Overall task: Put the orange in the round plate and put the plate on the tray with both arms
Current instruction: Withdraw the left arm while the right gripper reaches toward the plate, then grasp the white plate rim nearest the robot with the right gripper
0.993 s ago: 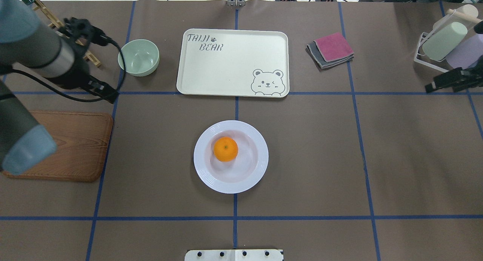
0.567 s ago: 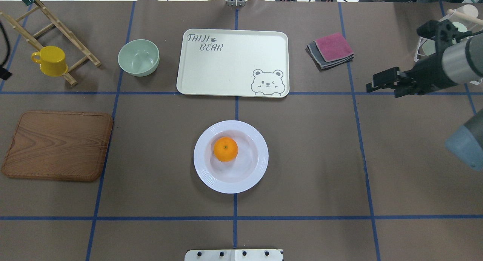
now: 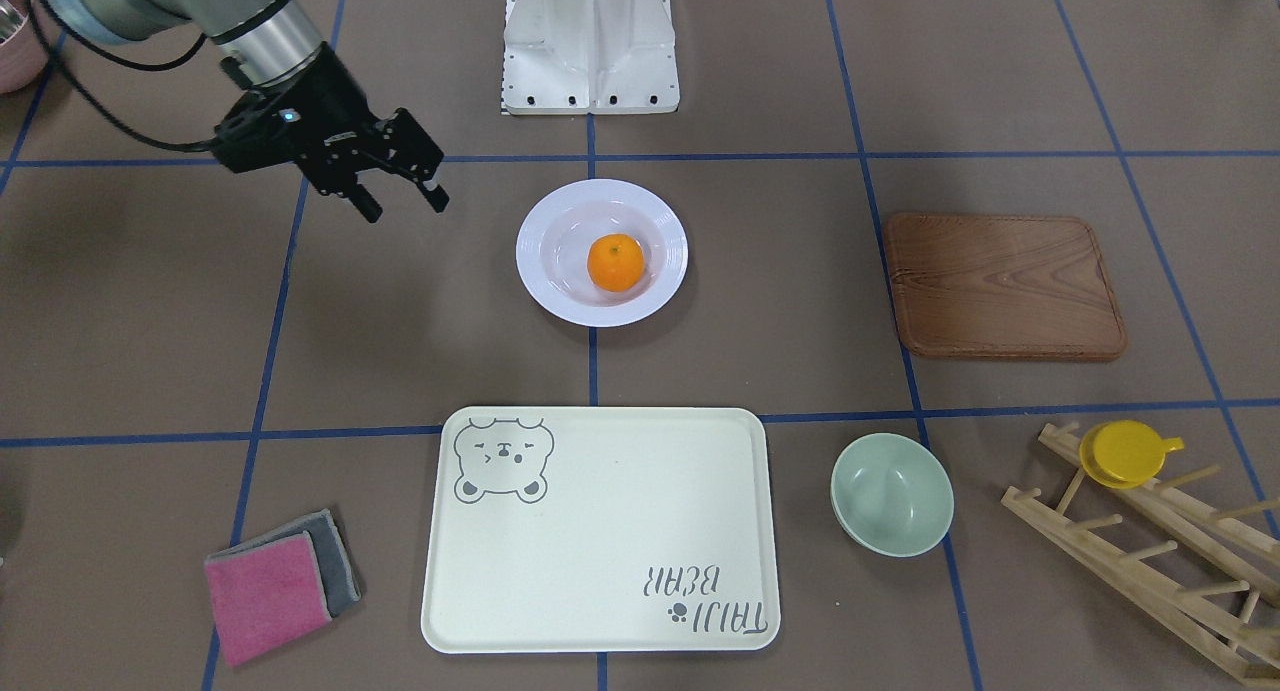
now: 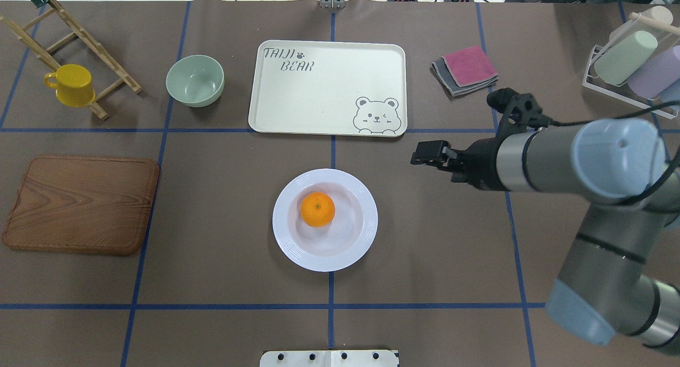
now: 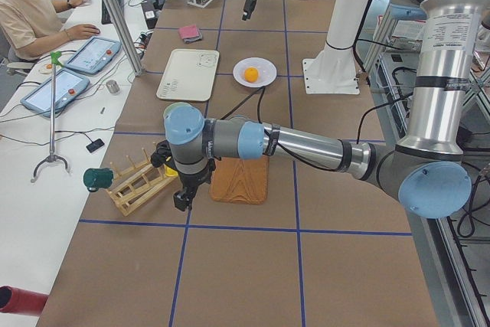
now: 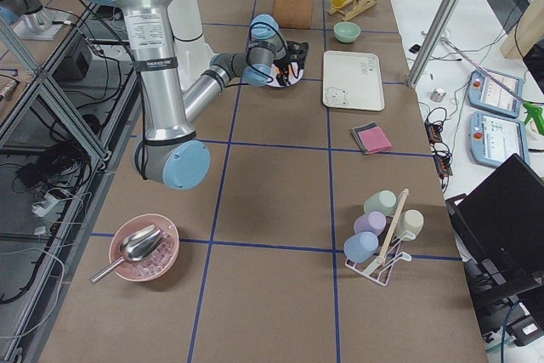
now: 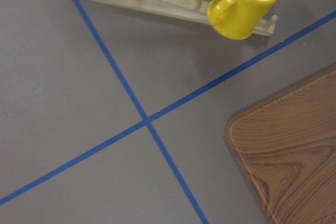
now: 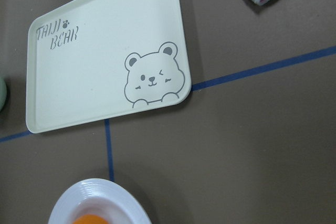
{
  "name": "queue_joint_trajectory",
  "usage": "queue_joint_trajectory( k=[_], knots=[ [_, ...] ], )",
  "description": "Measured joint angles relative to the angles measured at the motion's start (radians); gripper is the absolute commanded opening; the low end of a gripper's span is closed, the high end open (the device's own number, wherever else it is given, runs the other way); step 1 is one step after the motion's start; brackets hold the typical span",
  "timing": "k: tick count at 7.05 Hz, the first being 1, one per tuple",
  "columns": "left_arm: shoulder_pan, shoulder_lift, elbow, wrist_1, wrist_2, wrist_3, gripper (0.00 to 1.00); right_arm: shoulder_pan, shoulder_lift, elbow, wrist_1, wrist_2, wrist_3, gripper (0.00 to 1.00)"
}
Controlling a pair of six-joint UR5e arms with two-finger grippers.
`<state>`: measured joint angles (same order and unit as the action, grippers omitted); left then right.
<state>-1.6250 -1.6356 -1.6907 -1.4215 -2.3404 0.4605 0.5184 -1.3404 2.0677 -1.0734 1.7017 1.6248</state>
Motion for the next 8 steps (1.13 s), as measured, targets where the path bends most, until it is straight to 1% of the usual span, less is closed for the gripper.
queue_joint_trajectory(
  k=[2, 3, 4, 5, 6, 7, 8],
  knots=[
    [-0.015, 0.008, 0.009, 0.003, -0.003, 0.0, 1.0, -0.216, 0.051, -0.021, 0.003, -0.288, 0.209, 0.99],
    [-0.016, 0.011, 0.009, 0.004, -0.004, -0.001, 1.0, -0.277, 0.07, -0.065, 0.023, -0.37, 0.288, 0.98],
    [-0.016, 0.02, 0.008, 0.002, -0.005, -0.002, 1.0, -0.305, 0.078, -0.128, 0.074, -0.405, 0.343, 0.94],
    [-0.016, 0.034, 0.005, -0.002, -0.006, -0.002, 1.0, -0.316, 0.082, -0.178, 0.122, -0.418, 0.368, 0.84],
    [-0.016, 0.04, 0.003, -0.004, -0.006, -0.002, 1.0, -0.32, 0.083, -0.215, 0.143, -0.422, 0.376, 0.83],
    [-0.016, 0.042, 0.002, -0.005, -0.007, -0.002, 1.0, -0.323, 0.086, -0.242, 0.151, -0.423, 0.379, 0.78],
    [-0.016, 0.043, 0.002, -0.005, -0.007, -0.002, 1.0, -0.323, 0.094, -0.263, 0.152, -0.424, 0.38, 0.71]
  ],
)
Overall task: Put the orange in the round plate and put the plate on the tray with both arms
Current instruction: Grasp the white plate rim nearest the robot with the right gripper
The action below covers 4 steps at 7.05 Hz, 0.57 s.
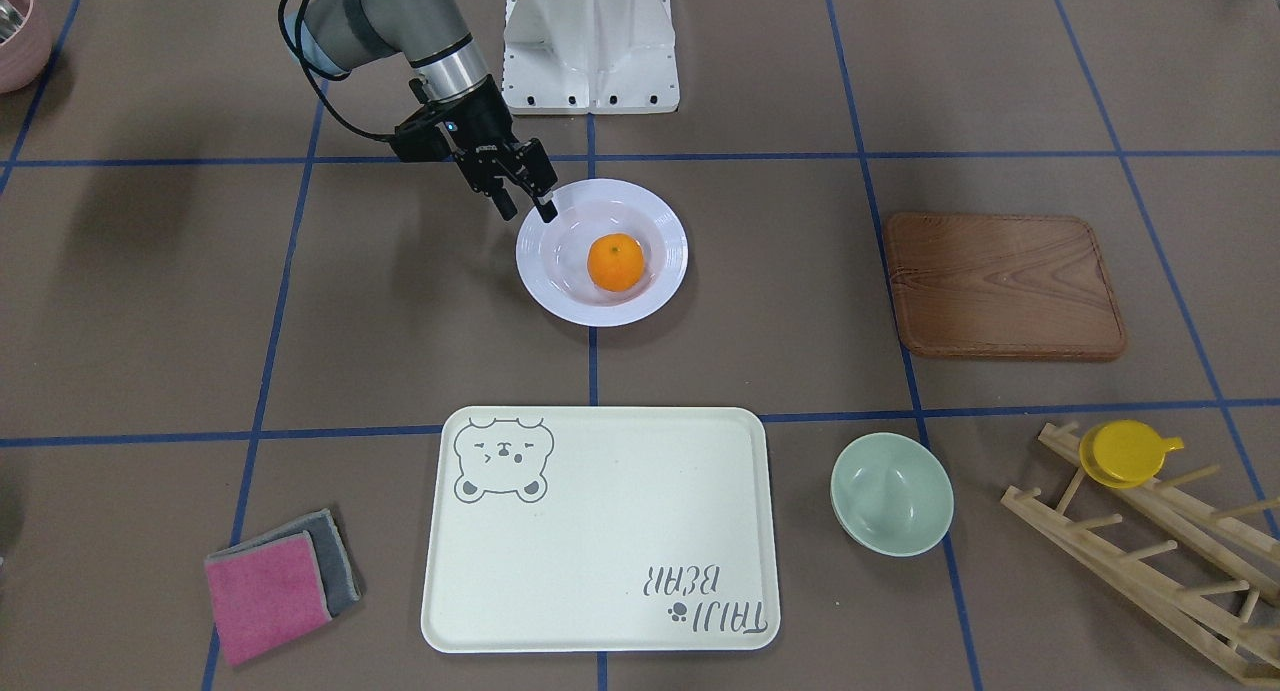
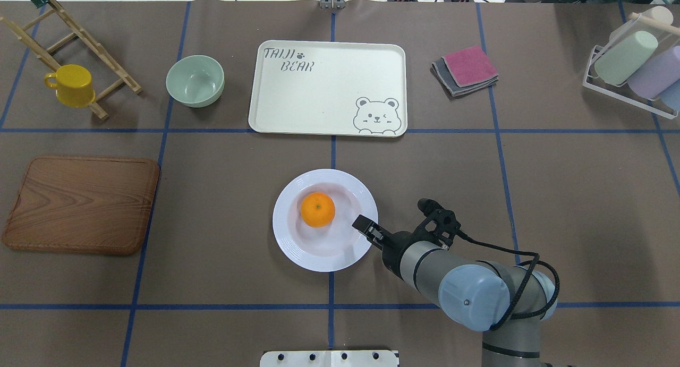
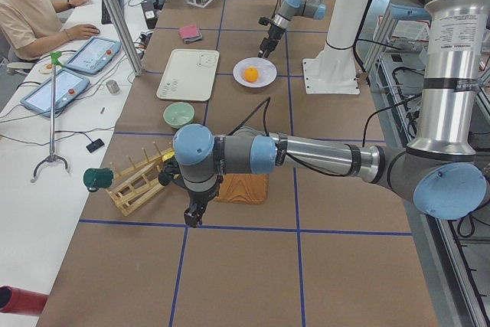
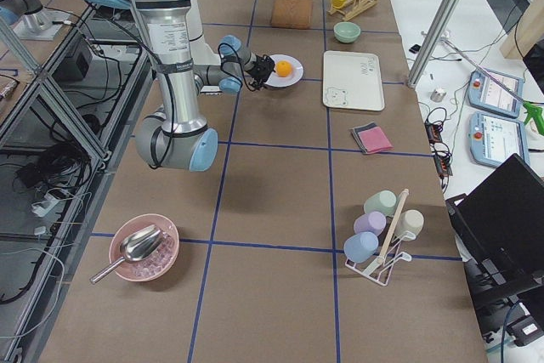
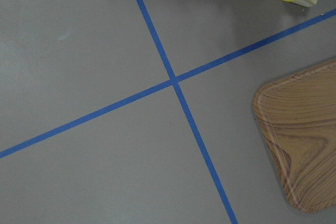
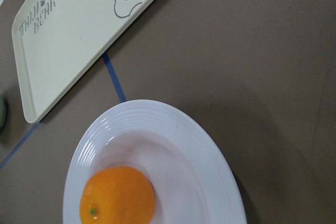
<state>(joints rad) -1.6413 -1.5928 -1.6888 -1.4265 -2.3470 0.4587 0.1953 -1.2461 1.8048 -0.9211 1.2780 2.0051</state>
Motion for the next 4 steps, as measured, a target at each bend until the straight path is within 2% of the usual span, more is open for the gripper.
queue_joint_trajectory(
  k=[2, 4],
  knots=[
    [0.0, 0.0, 0.0, 0.0, 0.0, 0.0, 1.0, 0.008, 0.044, -0.048, 0.001, 0.0, 0.001, 0.71],
    [0.001, 0.001, 0.0, 0.0, 0.0, 0.0, 1.0, 0.013, 0.069, -0.086, 0.002, 0.0, 0.006, 0.0]
  ],
)
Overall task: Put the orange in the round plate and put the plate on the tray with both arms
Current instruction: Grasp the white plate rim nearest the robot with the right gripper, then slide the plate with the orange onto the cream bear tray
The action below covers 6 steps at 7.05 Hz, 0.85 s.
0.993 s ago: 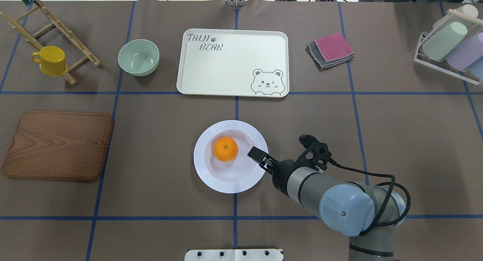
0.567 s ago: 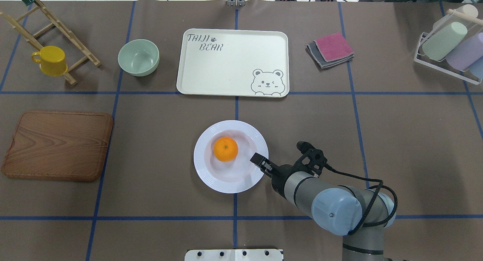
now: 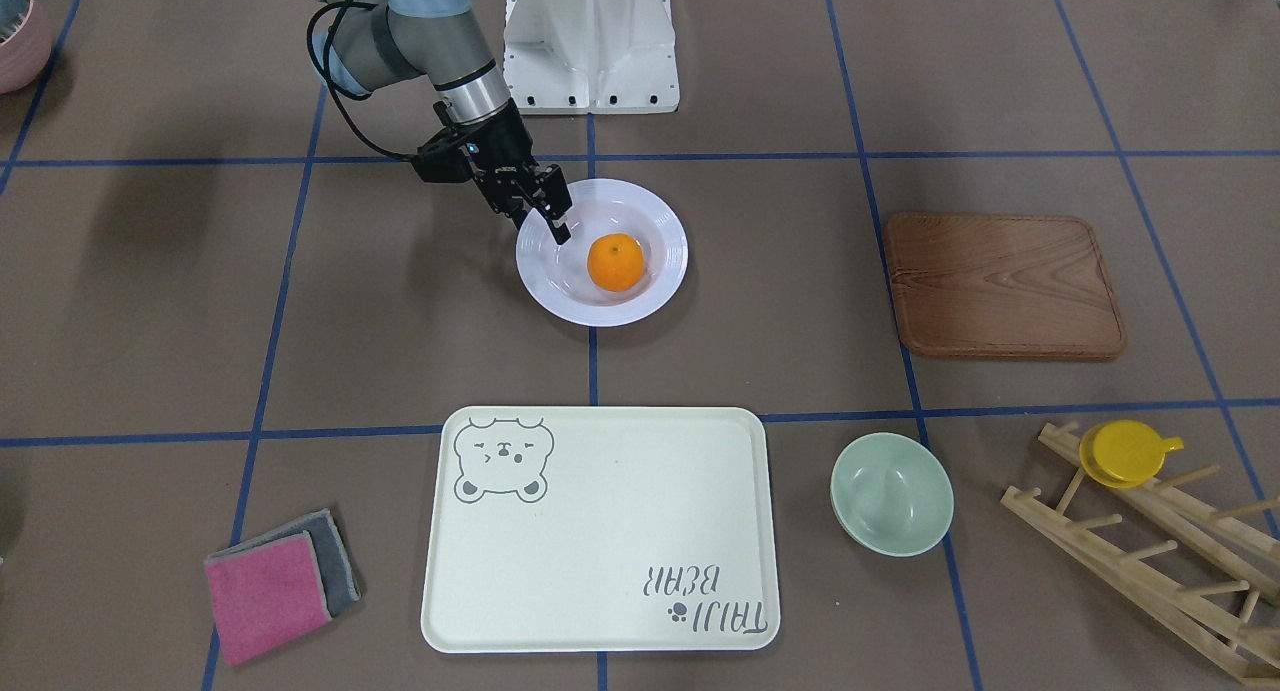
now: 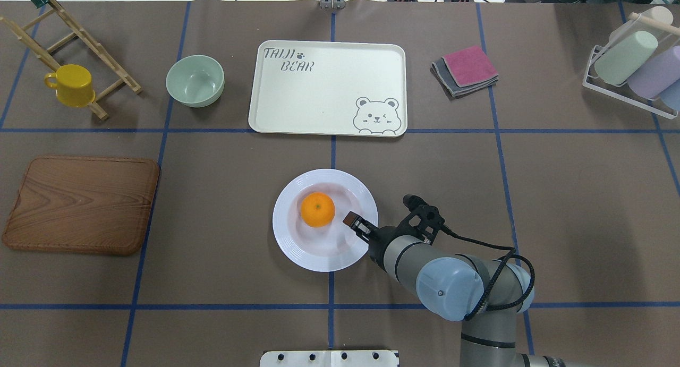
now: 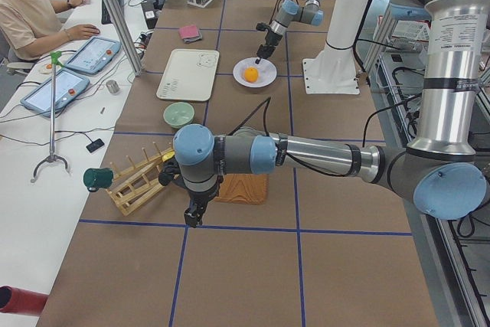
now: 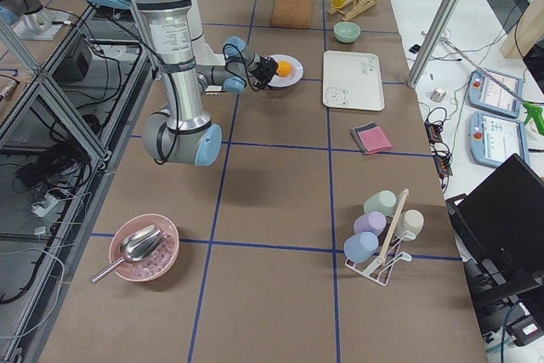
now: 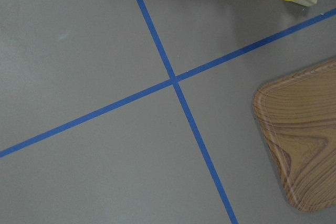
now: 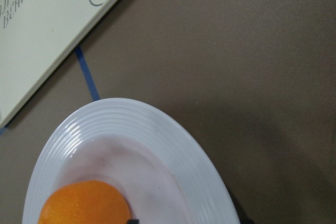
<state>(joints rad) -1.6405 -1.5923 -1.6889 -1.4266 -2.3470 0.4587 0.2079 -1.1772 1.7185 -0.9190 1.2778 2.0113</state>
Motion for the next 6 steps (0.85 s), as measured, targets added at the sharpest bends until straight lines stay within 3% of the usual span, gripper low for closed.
queue_joint_trajectory(
  k=[3, 6],
  knots=[
    [0.0, 0.005, -0.001, -0.001, -0.013, 0.0, 1.0, 0.013, 0.004, 0.014, 0.013, -0.034, 0.029, 0.0],
    [0.0, 0.006, -0.001, -0.001, -0.023, 0.0, 1.0, 0.019, -0.006, 0.022, 0.133, -0.138, 0.034, 0.0]
  ],
)
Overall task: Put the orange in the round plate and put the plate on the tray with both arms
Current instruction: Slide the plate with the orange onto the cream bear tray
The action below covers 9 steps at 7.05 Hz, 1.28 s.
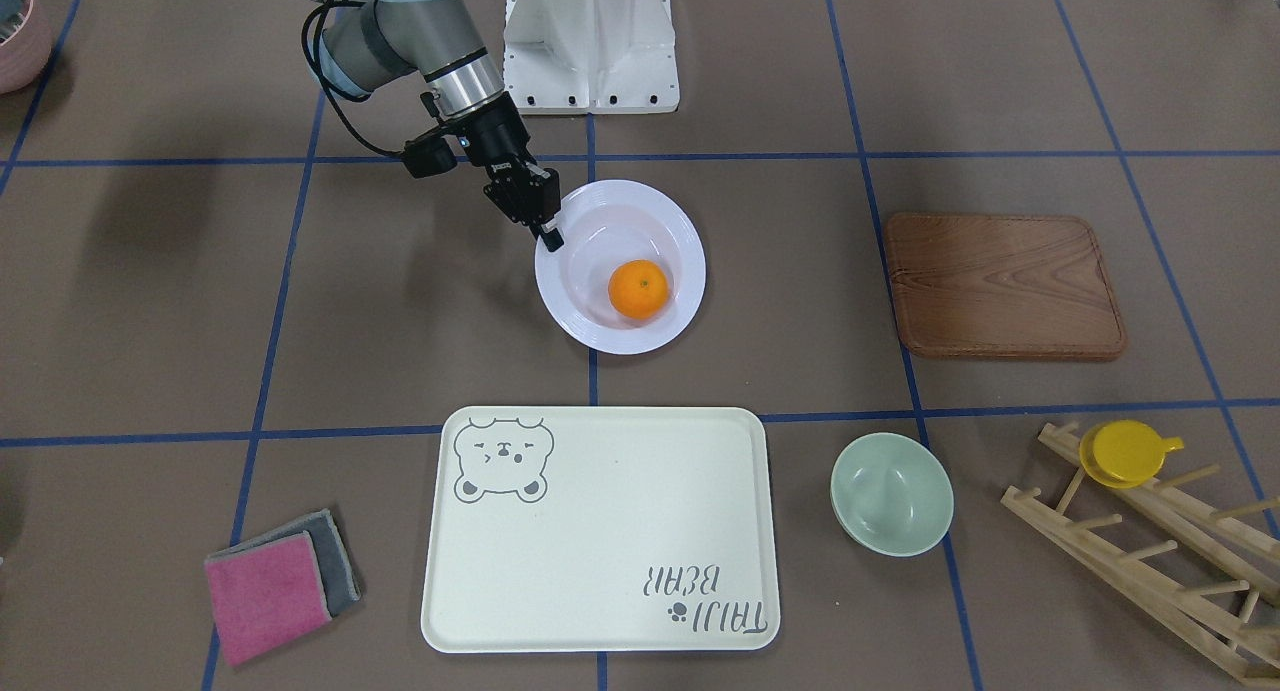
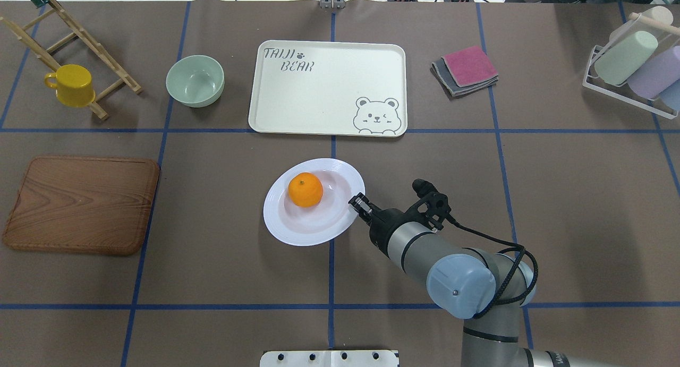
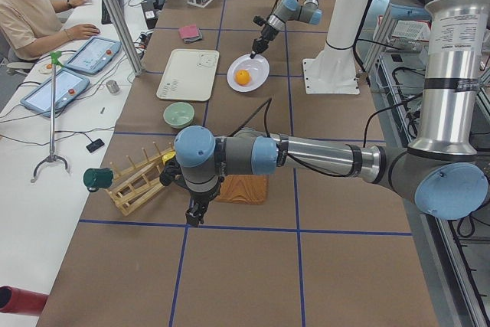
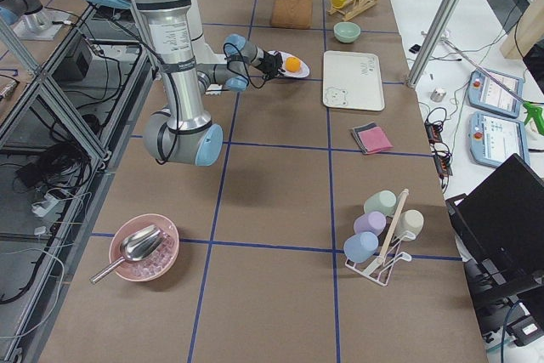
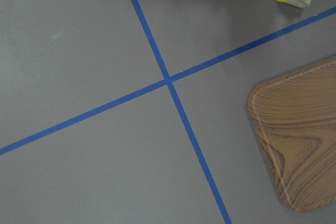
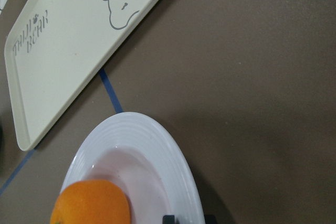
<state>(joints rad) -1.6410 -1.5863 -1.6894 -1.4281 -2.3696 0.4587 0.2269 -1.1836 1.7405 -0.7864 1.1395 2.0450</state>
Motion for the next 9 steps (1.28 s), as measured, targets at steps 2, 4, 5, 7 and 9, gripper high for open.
queue_joint_trajectory(
  k=[2, 4, 5, 7, 9],
  knots=[
    [0.001, -0.001, -0.001, 0.001, 0.0, 0.0, 1.0, 0.025, 0.003, -0.001, 0.093, -0.055, 0.002, 0.0],
    [0.001, -0.001, -0.001, 0.0, 0.0, -0.002, 1.0, 0.079, 0.01, -0.009, 0.129, -0.063, 0.018, 0.0],
    [0.001, -0.001, -0.003, 0.0, 0.0, -0.003, 1.0, 0.11, 0.026, -0.031, 0.133, -0.063, 0.032, 0.0],
    [0.001, -0.002, -0.005, 0.0, 0.0, -0.003, 1.0, 0.18, 0.139, -0.176, 0.135, -0.063, 0.107, 0.0],
    [0.001, -0.002, -0.014, 0.0, 0.0, -0.003, 1.0, 0.257, 0.259, -0.374, 0.142, -0.063, 0.205, 0.0]
  ],
)
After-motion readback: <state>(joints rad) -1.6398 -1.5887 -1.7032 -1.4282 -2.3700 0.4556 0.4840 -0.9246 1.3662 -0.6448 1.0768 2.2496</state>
